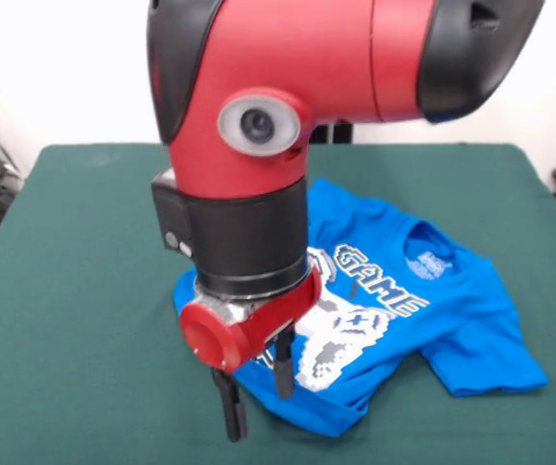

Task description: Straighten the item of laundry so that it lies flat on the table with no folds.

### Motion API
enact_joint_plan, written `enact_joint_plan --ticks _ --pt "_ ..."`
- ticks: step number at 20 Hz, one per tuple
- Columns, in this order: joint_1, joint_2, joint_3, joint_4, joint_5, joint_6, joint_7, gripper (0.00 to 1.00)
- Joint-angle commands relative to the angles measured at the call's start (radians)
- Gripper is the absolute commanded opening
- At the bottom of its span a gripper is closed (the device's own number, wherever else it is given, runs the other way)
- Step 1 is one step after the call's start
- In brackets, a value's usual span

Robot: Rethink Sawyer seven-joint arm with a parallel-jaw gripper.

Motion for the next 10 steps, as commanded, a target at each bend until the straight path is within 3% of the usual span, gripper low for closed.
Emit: enact_joint_plan --ticks 1,5,10 --pt "-0.024 0.116 0.039 -0.130 0.017 -0.062 0.030 1.00" --pt "-0.022 0.109 0.024 -0.136 0.020 -0.091 0.054 1.00" --pt "0.007 0.038 0.008 -0.074 0.020 -0.141 0.050 1.00"
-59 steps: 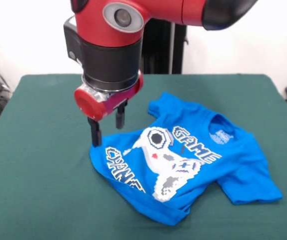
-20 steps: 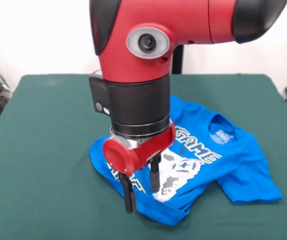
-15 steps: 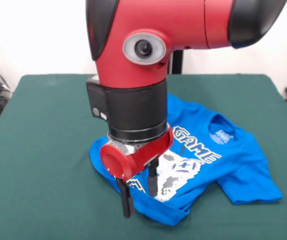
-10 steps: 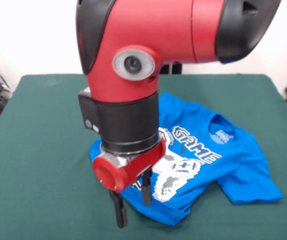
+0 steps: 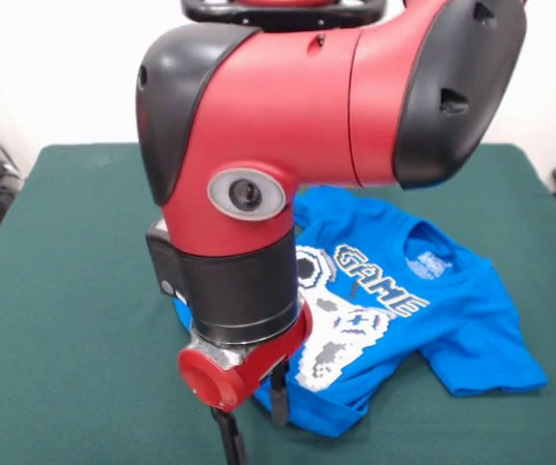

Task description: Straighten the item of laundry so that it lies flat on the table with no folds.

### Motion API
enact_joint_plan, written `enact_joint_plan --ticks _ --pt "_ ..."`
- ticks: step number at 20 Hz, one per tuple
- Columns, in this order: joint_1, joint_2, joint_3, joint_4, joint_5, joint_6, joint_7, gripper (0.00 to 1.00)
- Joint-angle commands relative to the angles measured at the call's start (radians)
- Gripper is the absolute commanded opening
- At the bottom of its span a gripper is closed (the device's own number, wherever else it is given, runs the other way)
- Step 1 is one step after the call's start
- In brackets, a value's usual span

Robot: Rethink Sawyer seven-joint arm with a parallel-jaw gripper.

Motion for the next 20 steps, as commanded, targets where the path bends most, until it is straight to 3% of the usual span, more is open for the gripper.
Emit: enact_joint_plan --ticks 1,8,20 --pt "0.041 -0.025 0.008 -0.002 0.020 -0.138 0.045 1.00" --pt "0.082 -0.079 0.014 0.088 0.021 -0.180 0.004 1.00" --pt "0.119 -0.025 0.049 0.118 0.026 -0.087 -0.036 1.00"
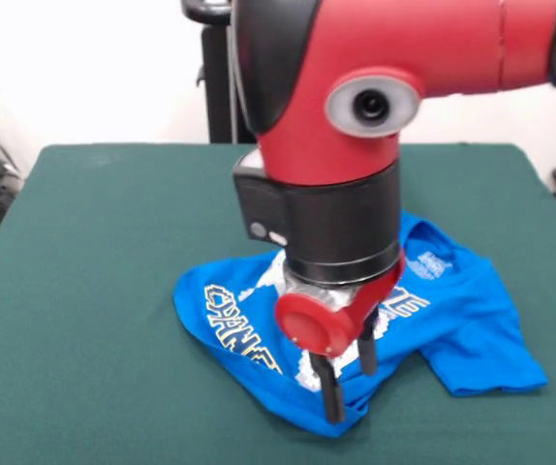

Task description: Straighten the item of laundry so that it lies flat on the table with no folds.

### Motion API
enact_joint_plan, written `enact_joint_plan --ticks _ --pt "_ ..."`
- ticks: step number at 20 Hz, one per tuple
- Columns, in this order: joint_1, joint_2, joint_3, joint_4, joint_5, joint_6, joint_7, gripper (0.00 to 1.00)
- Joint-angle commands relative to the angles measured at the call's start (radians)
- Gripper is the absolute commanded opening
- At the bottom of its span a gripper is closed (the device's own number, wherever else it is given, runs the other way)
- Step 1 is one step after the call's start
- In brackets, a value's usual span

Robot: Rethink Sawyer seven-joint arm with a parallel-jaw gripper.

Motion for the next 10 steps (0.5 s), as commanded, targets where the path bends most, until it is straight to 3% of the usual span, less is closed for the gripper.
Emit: enact_joint_plan --ticks 1,10 --pt "0.029 0.071 0.046 0.080 0.022 0.023 -0.041 1.00" --pt "0.017 0.158 -0.026 0.049 -0.043 0.057 -0.014 1.00"
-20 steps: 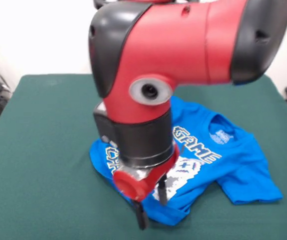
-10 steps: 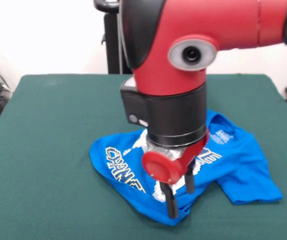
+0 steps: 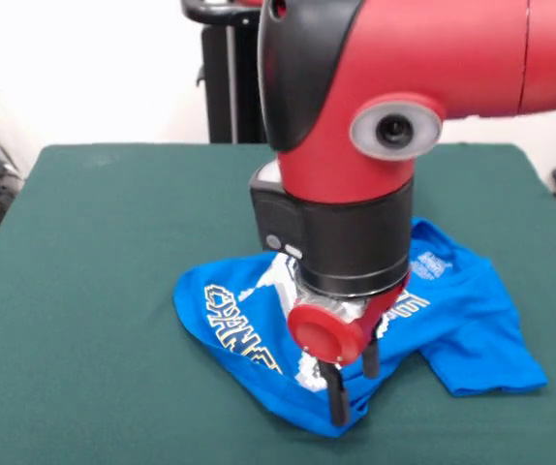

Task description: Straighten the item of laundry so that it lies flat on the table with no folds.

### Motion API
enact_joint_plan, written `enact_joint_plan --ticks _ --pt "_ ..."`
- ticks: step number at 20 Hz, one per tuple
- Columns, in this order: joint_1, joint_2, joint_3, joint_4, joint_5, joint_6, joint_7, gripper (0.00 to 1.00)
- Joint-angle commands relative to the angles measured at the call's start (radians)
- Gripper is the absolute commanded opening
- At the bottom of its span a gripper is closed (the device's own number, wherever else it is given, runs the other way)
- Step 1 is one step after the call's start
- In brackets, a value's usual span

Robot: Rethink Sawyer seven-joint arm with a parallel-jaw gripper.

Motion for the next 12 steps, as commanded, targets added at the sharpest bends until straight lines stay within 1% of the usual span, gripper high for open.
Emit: enact_joint_plan --ticks 1,5,7,12 --pt "0.005 0.120 -0.011 0.051 -0.026 0.060 -0.017 1.00" --pt "0.009 0.116 -0.028 0.058 -0.039 0.043 -0.011 1.00" --pt "0.010 0.113 -0.027 0.061 -0.032 0.047 -0.011 1.00" --pt "0.018 0.085 0.035 0.065 0.044 0.094 -0.046 1.00"
